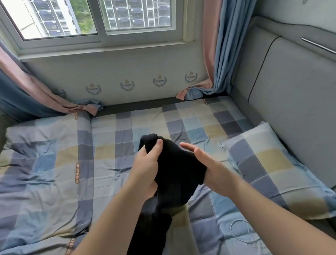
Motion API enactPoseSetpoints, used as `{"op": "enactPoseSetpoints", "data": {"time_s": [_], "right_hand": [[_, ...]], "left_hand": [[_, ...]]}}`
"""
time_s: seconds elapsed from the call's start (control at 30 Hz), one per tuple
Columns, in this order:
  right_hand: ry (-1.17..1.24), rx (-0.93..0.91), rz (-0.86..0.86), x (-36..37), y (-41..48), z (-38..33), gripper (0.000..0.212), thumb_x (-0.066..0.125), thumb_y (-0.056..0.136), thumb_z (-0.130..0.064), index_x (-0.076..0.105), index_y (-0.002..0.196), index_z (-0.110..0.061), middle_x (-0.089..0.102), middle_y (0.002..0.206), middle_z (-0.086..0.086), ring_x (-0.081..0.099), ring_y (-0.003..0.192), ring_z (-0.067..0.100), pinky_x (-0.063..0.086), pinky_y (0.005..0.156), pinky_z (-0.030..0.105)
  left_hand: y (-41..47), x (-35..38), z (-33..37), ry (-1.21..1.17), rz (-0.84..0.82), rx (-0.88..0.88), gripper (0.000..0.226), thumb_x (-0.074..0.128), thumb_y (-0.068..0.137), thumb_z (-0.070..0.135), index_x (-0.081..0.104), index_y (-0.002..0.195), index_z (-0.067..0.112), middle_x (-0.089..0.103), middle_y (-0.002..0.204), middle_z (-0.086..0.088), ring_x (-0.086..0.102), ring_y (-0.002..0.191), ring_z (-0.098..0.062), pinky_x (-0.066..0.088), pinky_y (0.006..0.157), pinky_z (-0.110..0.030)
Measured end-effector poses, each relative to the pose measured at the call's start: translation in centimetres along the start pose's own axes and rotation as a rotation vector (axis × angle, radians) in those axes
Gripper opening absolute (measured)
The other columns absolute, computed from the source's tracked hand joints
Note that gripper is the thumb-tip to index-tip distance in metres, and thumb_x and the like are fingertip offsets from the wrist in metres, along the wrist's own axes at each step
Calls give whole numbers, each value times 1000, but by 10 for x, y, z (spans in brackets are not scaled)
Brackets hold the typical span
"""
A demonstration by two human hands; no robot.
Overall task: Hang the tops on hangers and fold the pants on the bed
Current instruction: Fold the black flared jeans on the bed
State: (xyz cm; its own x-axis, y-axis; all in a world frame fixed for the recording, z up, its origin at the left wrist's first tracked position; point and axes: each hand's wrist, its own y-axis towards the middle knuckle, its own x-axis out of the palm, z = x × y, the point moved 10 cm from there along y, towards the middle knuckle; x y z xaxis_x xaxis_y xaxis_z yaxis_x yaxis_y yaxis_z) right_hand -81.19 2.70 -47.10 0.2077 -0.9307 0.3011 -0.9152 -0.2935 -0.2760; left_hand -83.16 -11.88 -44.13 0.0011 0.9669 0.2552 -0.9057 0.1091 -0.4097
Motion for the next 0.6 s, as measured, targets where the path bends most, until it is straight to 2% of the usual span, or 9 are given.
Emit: {"op": "enactPoseSetpoints", "data": {"time_s": [0.1,0.2,0.27,0.33,0.37,0.4,0.43,0.5,0.6], "right_hand": [[-122,159,-66,27,-6,45,66,84,64,-63,64,120,-36,73,118,-13,67,110,2,52,80,10],[-282,191,-82,40,0,72,39,82,76,-46,66,109,-58,69,120,-23,64,110,-4,51,82,10],[-361,196,-13,34,3,80,34,77,82,-41,62,100,-65,68,111,-32,63,103,-10,50,80,8],[-433,181,64,23,6,84,28,72,89,-38,58,101,-58,67,109,-29,63,103,-5,51,87,16],[-464,174,84,19,6,84,24,70,91,-35,57,101,-53,67,109,-25,64,104,0,52,91,21],[-485,162,97,16,6,83,21,69,93,-33,58,100,-50,67,106,-23,65,101,2,52,89,21],[-481,149,111,13,4,81,17,69,93,-32,61,98,-46,69,101,-21,67,94,-1,53,82,17],[-414,124,163,6,0,74,9,70,93,-28,68,96,-37,75,91,-13,71,84,0,54,70,14],[-279,38,236,3,-8,48,14,71,92,-19,71,106,-17,78,98,1,74,93,15,60,80,29]], "left_hand": [[1,-5,17,-65,27,9,21,61,98,40,67,109,23,75,107,-7,71,101,-28,58,86,-47],[4,-6,28,-134,62,-12,24,61,98,38,64,115,22,72,112,-8,69,103,-29,56,89,-47],[8,-9,34,-171,105,-21,27,60,99,39,62,118,21,71,112,-9,69,101,-28,58,79,-41],[15,-14,39,-187,149,-19,21,60,98,40,62,109,22,71,106,-7,70,91,-24,58,59,-33],[16,-16,40,-205,167,-32,22,61,97,42,62,105,22,71,105,-7,70,86,-22,57,54,-30],[17,-18,39,-225,179,-54,28,63,96,46,62,107,20,71,107,-7,70,85,-22,57,57,-30],[18,-20,35,-244,175,-84,38,64,93,50,61,112,18,71,109,-7,69,88,-23,57,66,-33],[19,-16,26,-261,91,-133,54,58,92,60,57,120,14,71,112,-9,67,98,-26,53,79,-39],[17,-7,12,-146,-92,-82,67,36,97,68,58,134,16,72,118,-8,69,105,-26,53,79,-38]]}}
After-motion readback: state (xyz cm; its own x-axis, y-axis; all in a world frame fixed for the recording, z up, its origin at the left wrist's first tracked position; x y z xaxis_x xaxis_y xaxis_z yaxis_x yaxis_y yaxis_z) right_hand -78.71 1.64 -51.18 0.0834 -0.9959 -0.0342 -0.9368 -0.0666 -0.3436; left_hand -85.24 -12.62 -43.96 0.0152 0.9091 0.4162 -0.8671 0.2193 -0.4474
